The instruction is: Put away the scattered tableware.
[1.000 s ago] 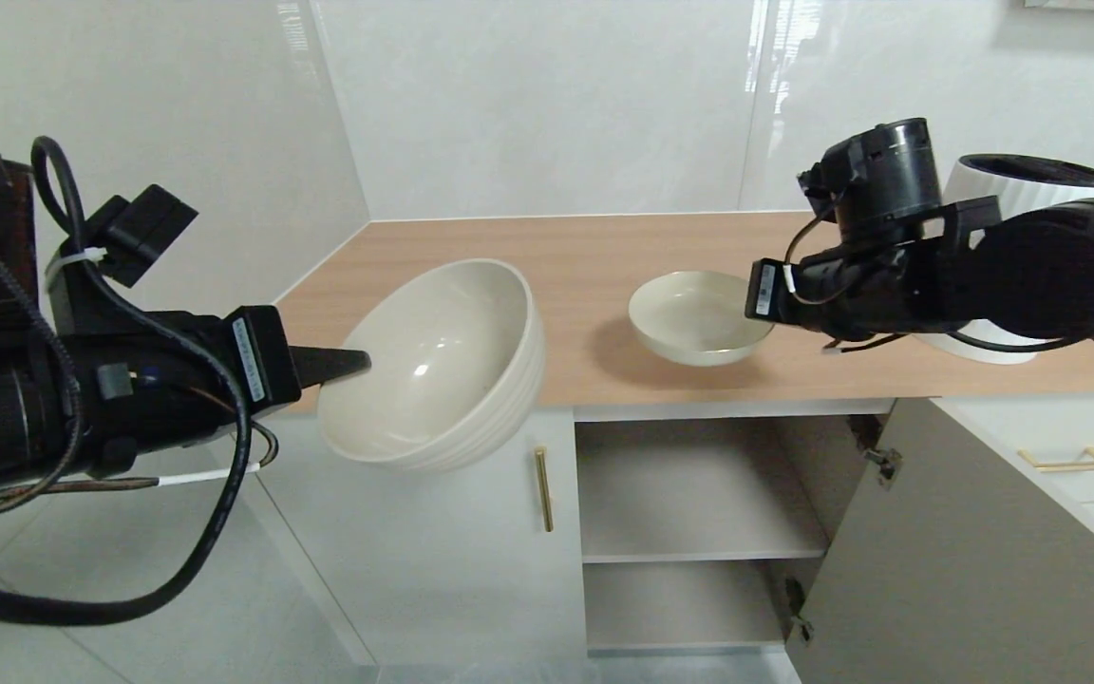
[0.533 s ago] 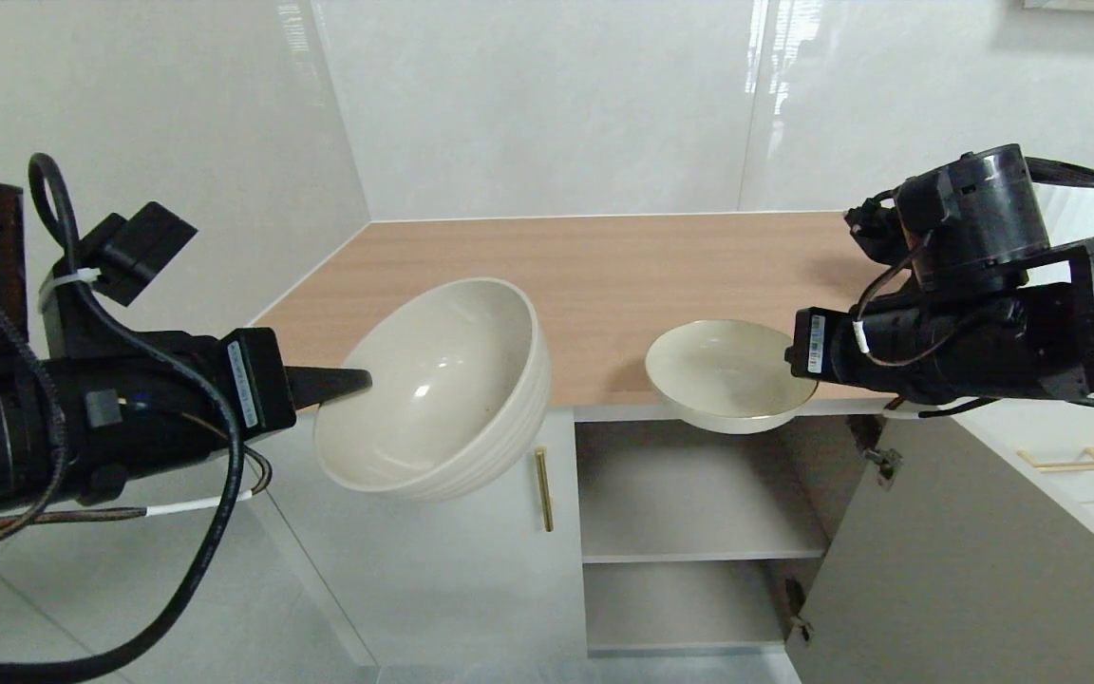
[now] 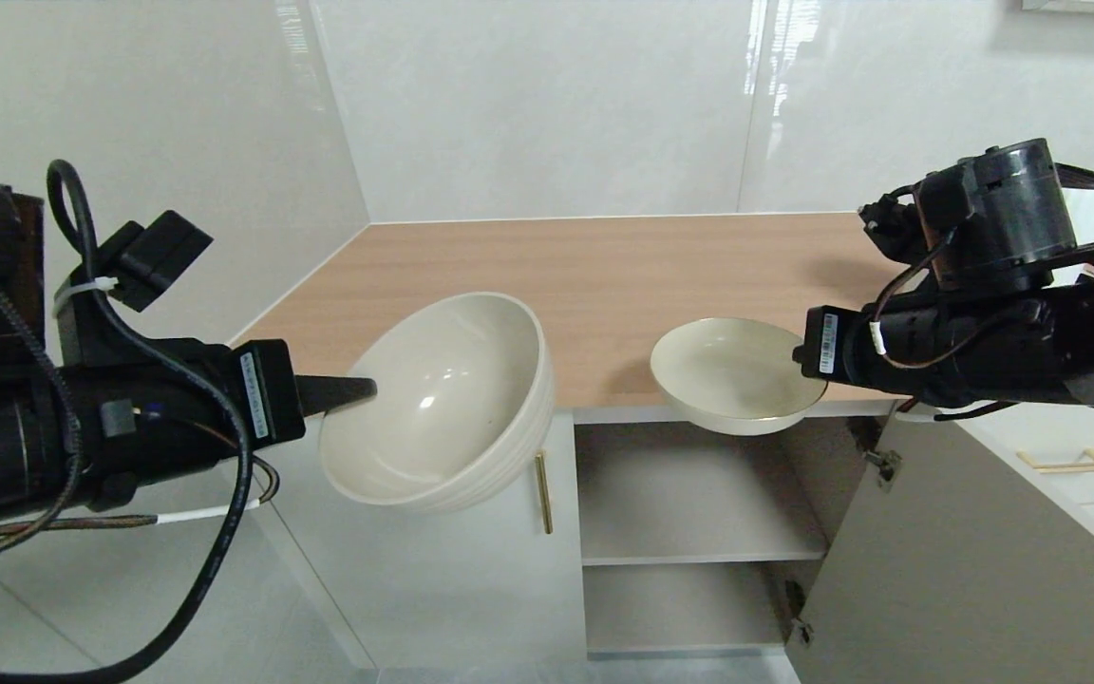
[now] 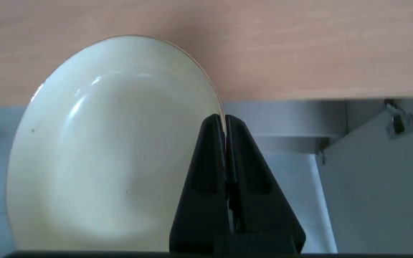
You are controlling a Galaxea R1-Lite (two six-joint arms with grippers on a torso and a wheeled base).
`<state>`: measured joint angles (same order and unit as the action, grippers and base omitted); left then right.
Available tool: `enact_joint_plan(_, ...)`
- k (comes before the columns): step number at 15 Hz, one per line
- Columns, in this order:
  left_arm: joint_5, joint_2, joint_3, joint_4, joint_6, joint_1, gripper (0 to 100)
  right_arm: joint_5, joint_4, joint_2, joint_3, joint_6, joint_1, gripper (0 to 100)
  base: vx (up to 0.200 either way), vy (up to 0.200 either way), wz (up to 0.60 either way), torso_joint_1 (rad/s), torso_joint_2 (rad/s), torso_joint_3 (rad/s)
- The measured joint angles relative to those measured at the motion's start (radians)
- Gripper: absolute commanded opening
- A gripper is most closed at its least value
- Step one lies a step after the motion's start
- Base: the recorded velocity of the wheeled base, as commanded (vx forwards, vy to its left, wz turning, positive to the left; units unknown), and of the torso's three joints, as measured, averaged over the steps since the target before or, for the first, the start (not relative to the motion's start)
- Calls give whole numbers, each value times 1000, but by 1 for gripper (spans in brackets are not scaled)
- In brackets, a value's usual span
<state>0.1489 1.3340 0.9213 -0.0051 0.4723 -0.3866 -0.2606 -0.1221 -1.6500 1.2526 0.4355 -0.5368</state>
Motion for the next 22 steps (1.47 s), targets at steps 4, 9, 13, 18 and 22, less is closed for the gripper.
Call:
enact_joint_plan(4, 0, -4, -26, -2, -64, 2, 0, 1, 2, 0, -1, 0, 1, 0, 0, 0, 0, 0, 0, 0)
enact_joint_plan(9, 1, -22, -33, -4, -71, -1, 0, 0, 2, 1, -1, 0, 7, 0, 0, 0, 0, 0, 0, 0)
enact_joint_plan(13, 1, -28, -34, -3, -71, -1, 0, 30, -21, 44, -50, -5, 6, 0, 0, 0, 0, 0, 0, 0)
enact_joint_plan(18, 7, -40, -49, -1, -72, -13, 0, 150, -28, 161, -226, -13, 2, 0, 0, 0, 0, 0, 0, 0)
enact_joint_plan(22, 8, -41, -74, -1, -86, -33, 0, 155, -24, 176, -284, -13, -14, 0, 0, 0, 0, -45, 115, 73)
